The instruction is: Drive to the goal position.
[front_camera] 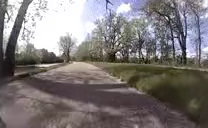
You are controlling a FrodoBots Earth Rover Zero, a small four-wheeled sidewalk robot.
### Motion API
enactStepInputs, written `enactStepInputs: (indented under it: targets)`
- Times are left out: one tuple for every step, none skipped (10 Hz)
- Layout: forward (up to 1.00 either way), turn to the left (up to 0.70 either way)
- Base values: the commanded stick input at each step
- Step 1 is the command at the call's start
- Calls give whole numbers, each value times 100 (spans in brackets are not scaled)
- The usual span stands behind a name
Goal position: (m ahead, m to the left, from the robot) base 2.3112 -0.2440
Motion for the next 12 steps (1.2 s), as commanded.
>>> enactStepInputs:
  targets:
    - [100, 0]
    - [100, 0]
    - [100, 0]
    - [100, 0]
    - [100, 0]
    - [100, 0]
    - [100, 0]
    - [79, 0]
    - [52, 0]
    - [24, 0]
    - [0, 0]
    - [0, 0]
